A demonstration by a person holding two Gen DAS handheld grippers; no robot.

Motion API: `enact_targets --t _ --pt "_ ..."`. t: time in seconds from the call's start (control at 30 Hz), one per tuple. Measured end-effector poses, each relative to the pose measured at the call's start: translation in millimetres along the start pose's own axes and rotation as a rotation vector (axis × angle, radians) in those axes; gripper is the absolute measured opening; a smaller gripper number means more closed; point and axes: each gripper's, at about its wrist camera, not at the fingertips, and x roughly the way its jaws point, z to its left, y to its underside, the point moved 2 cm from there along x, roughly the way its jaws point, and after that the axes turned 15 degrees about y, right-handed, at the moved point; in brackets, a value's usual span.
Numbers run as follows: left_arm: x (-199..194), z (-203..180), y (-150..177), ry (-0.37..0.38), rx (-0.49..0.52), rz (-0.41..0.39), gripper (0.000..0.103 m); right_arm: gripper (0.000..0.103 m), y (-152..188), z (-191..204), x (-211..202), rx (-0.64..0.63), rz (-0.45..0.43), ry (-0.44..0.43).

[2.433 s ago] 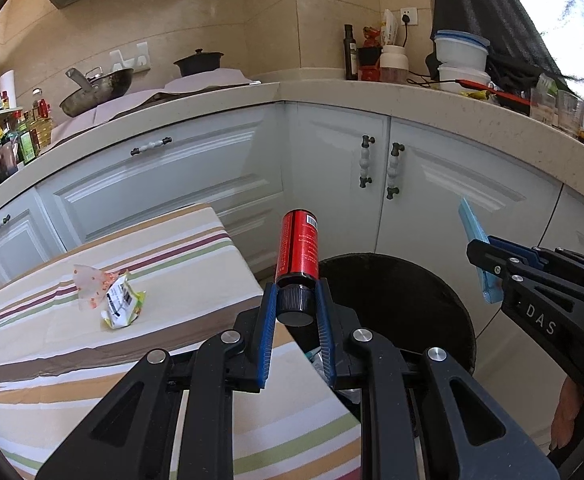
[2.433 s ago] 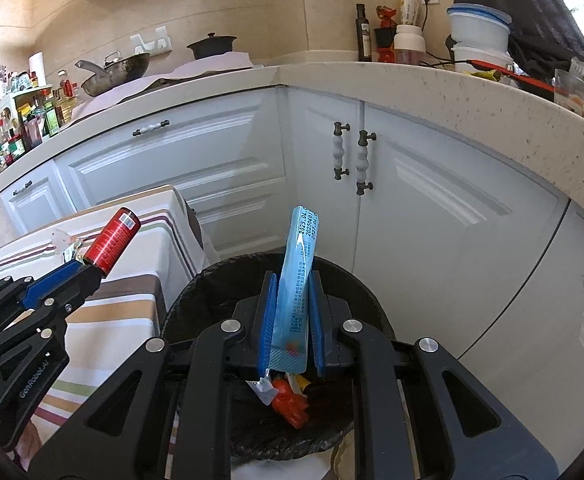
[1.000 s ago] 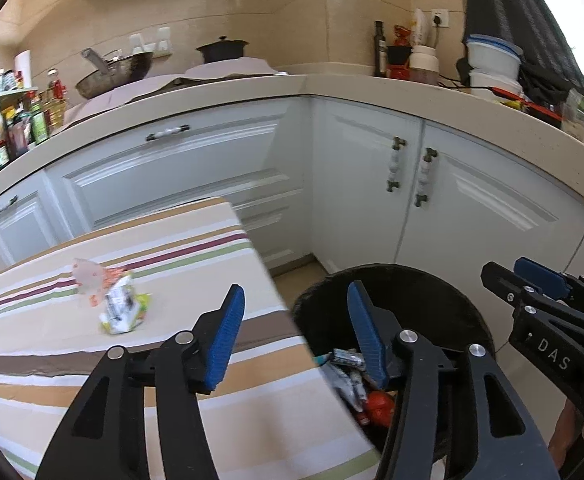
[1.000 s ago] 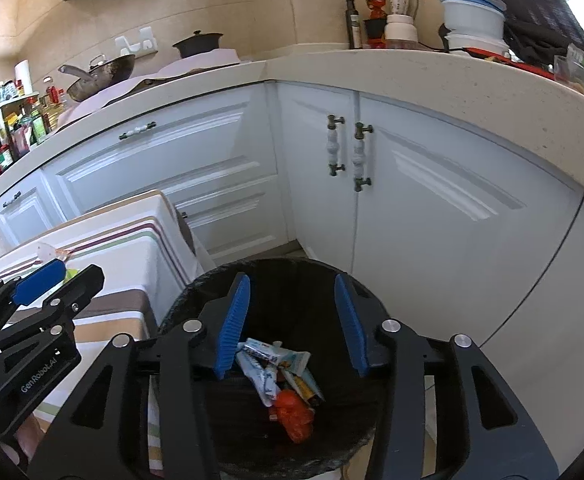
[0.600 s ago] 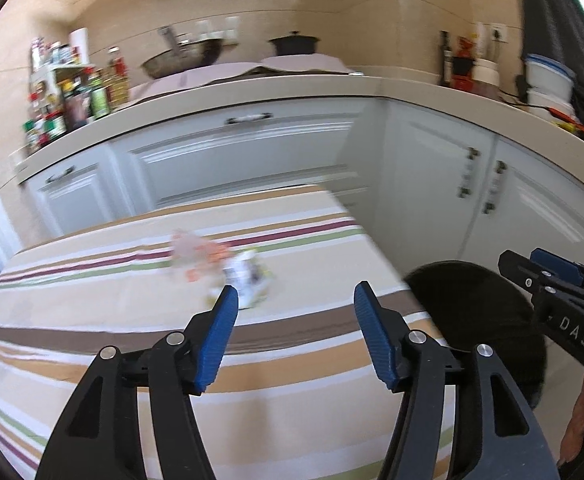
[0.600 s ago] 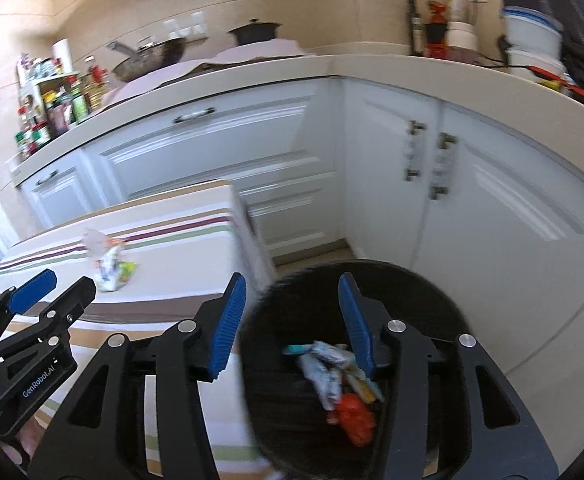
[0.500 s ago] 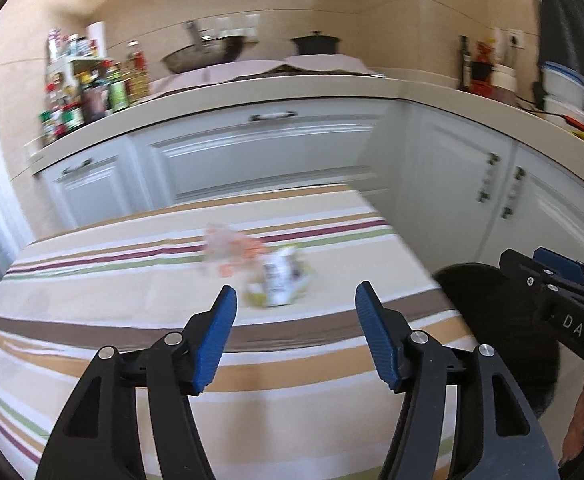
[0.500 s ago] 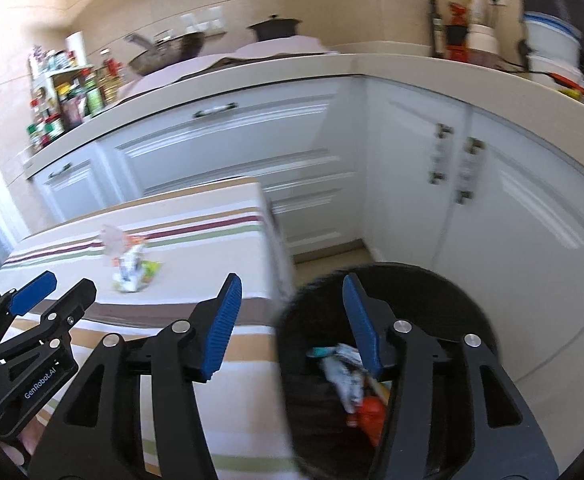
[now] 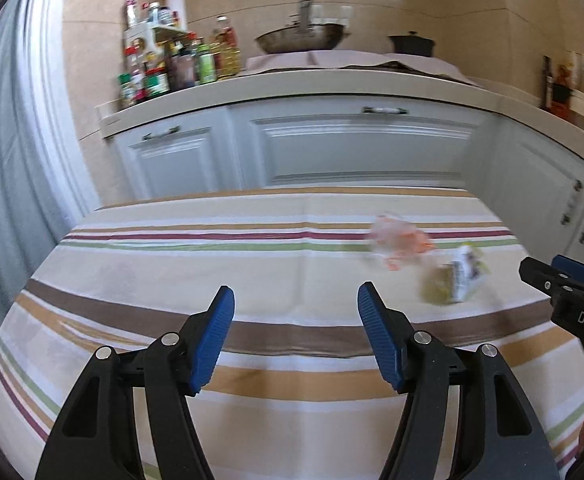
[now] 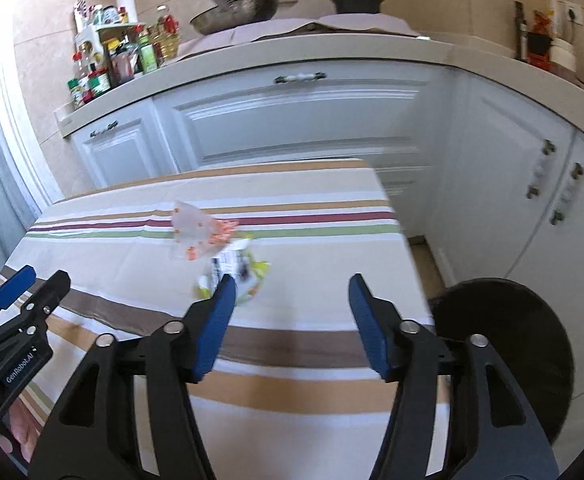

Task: Collect trash
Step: 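Return the right gripper to the table and grasp the white-and-green snack packet, then lift the snack packet with the right gripper while the left gripper grasps the clear plastic bag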

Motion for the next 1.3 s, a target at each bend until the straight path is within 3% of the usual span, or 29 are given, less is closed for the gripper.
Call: enact_targets --t 0.13,0.23,0.53,0.6,0.73,1.3 --pt "1.4 23.3 1.6 -0.032 -0.022 0.006 0.064 0.061 -3.5 25.5 12.2 -0.034 0.018 -0.011" --pt "2.4 38.2 3.0 -0.048 -0.041 0.012 0.064 0.068 -5.1 39.6 22.6 -0.054 0.032 -0.008" --pt "7.4 53.7 4.2 -0.055 -0.059 0.019 0.067 0.068 -5.4 56.3 55.9 -0.084 0.114 0.025" --pt "9.6 53.2 4.0 -0.047 -0.057 0.021 0.067 0.063 -4.6 56.4 60.2 -0.092 0.124 0.037" --pt "14.2 47.9 3.1 -0.031 -0.051 0.024 0.067 0.036 -2.3 53.9 66.2 -0.09 0.159 0.014" --pt "41.9 -3.6 -15.9 0.079 0.008 0.035 0.069 0.036 -22.4 17.9 63.1 -0.077 0.09 0.077"
